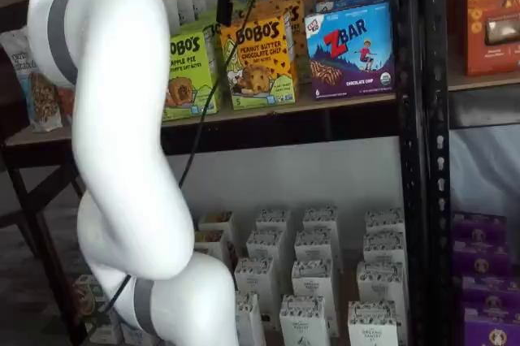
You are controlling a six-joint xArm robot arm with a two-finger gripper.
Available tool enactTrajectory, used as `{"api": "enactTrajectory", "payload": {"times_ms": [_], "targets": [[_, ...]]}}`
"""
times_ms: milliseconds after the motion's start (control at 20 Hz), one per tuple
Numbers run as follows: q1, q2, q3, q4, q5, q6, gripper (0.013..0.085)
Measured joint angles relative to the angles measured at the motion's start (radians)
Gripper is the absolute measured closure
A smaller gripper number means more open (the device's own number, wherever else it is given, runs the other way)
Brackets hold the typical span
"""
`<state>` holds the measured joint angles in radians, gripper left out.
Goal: Pick up the orange box on the top shelf, the fifth box from the left
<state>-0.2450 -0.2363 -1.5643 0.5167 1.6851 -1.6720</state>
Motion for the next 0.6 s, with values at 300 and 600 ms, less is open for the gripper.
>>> {"api": "enactTrajectory", "payload": {"times_ms": [300, 600], "targets": [[-0.006, 0.004, 0.033, -0.034, -0.089, -0.035, 0.0130], [0.013, 0.003, 0.081, -0.111, -0.163, -0.058, 0.0130]]}}
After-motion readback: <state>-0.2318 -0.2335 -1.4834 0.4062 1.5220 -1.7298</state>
